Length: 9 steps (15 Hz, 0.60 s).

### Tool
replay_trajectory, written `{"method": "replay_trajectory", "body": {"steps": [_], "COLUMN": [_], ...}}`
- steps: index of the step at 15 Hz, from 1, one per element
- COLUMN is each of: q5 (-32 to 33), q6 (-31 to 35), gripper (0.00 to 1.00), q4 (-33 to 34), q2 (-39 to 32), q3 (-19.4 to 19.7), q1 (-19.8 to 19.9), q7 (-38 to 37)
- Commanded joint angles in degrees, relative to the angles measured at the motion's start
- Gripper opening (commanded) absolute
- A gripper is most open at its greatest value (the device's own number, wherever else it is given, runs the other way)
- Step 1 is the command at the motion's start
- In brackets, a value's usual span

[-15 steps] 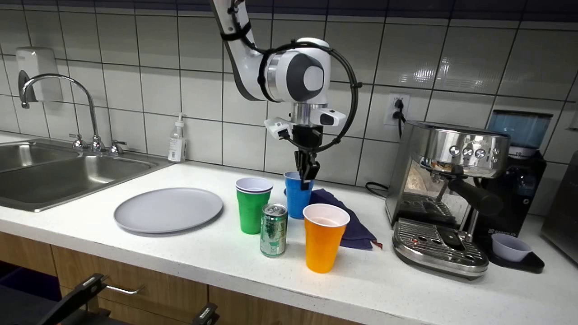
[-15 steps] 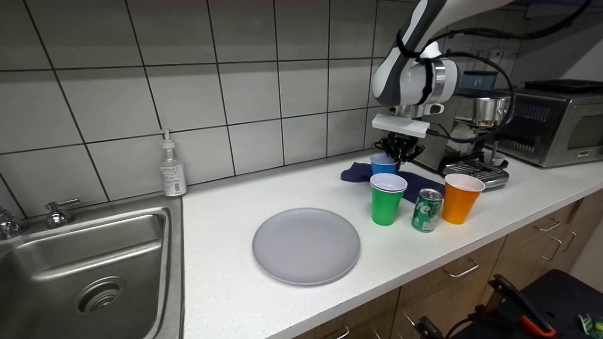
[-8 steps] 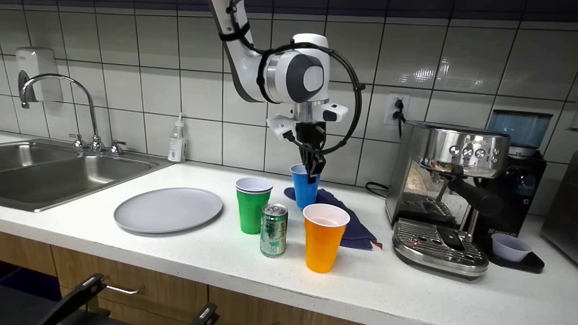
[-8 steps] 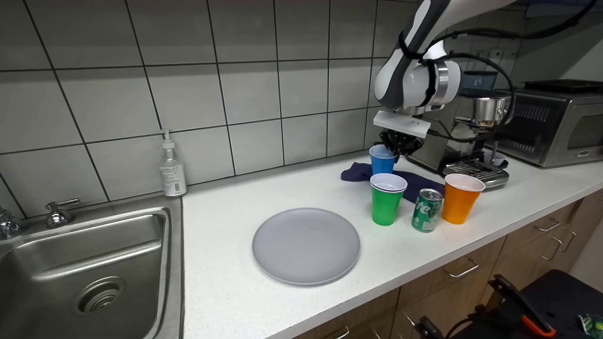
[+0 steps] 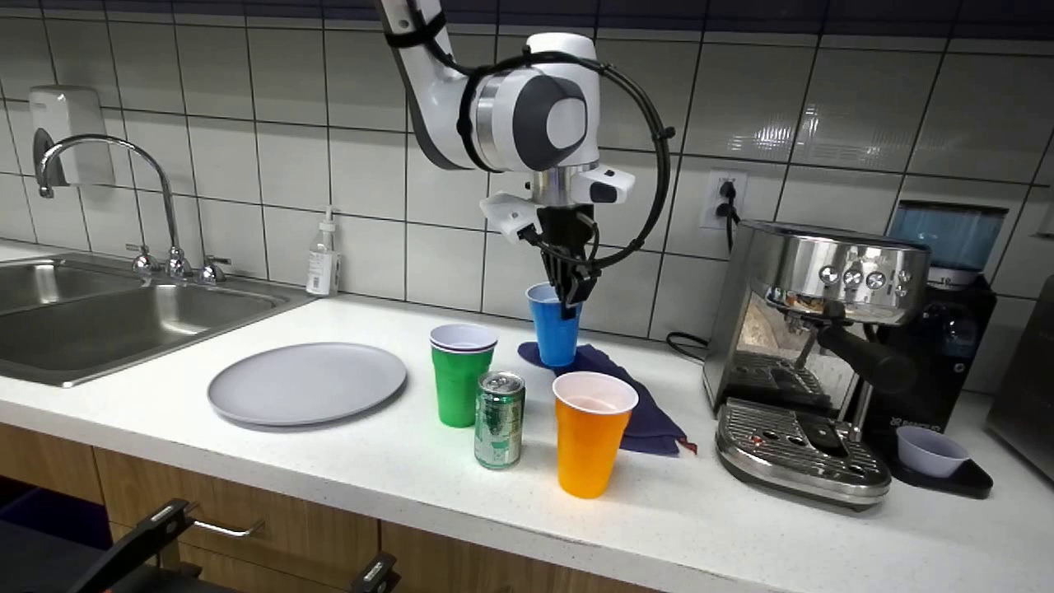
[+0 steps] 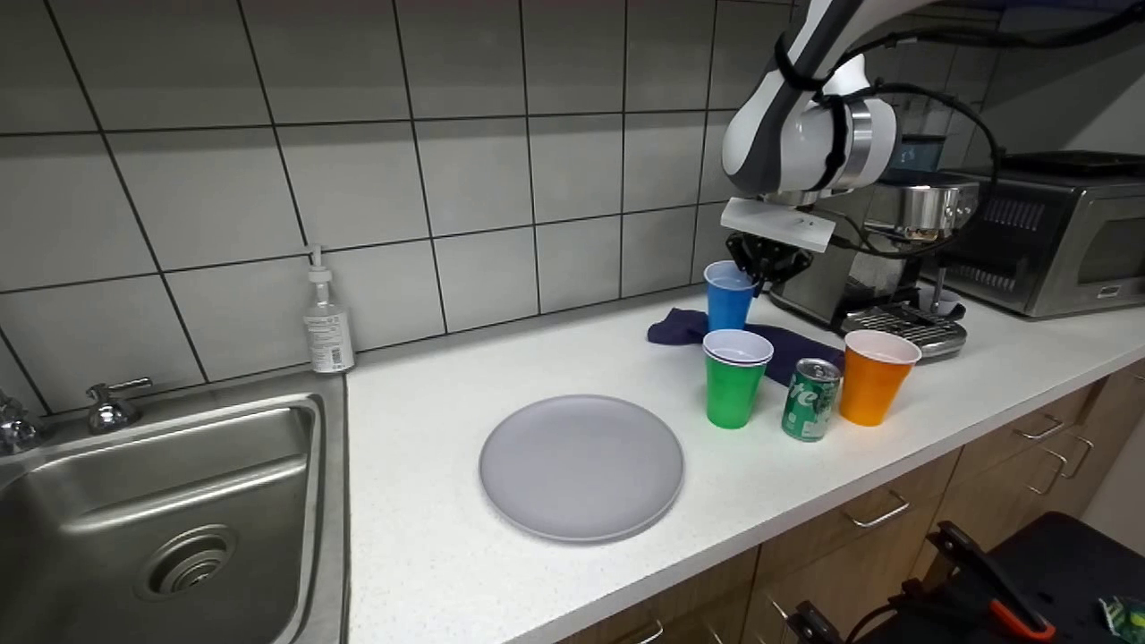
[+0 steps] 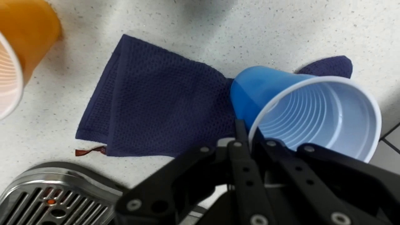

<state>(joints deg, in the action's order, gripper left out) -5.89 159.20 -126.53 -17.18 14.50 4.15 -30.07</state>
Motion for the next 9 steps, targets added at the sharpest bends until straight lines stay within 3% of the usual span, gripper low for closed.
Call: {"method": "replay_trajectory", "body": {"steps": [1,9], "q5": [0.5,-0.8], "q6": [1.6,3.6], "gripper": [0.01,0.01], "q4": [-4.7,-10.6], "q2": [5.2,12.4], "q3": [0.0,-1.3], "q1": [0.1,1.6], "q7": [3.1,8.7]}}
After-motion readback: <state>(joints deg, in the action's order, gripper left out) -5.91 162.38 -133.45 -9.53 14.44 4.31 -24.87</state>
